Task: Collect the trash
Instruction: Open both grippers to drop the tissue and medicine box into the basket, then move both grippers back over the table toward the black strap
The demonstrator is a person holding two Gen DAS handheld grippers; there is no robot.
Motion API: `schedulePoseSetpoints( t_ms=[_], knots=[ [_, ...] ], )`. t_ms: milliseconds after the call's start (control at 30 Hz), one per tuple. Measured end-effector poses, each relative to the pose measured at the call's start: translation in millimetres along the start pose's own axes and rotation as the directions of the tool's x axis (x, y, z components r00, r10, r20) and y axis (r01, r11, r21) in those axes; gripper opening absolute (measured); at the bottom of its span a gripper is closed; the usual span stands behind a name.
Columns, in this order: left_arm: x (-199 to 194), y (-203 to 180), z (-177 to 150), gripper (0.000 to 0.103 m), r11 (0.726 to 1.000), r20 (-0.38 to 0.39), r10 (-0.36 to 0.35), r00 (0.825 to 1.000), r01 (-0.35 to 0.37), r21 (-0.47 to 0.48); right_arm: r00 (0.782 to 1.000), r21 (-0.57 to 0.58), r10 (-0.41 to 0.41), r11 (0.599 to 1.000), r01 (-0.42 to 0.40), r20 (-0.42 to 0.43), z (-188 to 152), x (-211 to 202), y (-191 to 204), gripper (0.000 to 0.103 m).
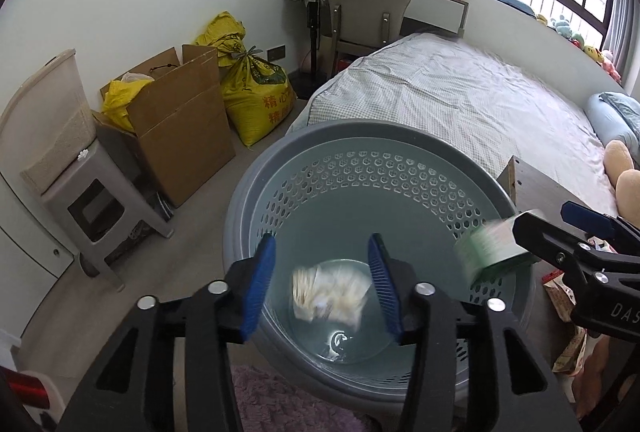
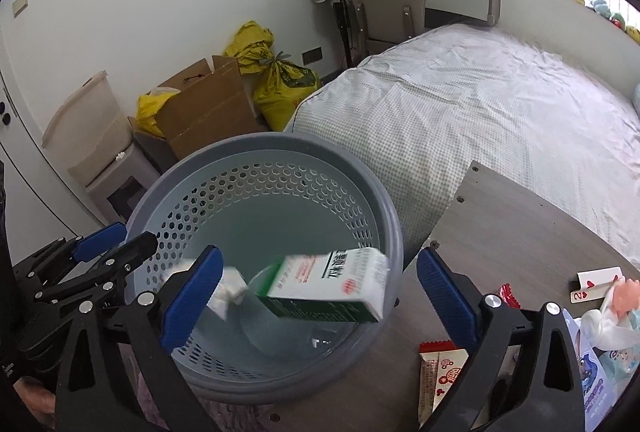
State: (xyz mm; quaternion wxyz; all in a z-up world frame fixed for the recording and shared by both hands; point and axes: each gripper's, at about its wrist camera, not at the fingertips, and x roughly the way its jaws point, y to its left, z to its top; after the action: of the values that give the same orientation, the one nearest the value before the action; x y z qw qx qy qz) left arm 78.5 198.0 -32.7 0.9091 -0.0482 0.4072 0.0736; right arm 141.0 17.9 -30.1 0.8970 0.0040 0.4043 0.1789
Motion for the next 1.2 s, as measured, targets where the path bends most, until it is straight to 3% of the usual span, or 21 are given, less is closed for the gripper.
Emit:
schedulePoseSetpoints(
  t_ms=[600,1200],
  knots=[
    [-14.8,-3.4,-6.2,0.066,0.999,0.003,0.024,1.0,-0.024,-0.027,1.0,0.005,0.006,1.0,-0.006,0.031,-3.9,-13.7,-2.2,0.096],
    [-37.3,-11.8,-14.2,0.071,0.999,0.035,0.037,0.999,-0.036,-0.024,0.999,0.033,-0.021,0.999,0.02,0.047,-18.7,-41.0,-11.5,0.096]
  ],
)
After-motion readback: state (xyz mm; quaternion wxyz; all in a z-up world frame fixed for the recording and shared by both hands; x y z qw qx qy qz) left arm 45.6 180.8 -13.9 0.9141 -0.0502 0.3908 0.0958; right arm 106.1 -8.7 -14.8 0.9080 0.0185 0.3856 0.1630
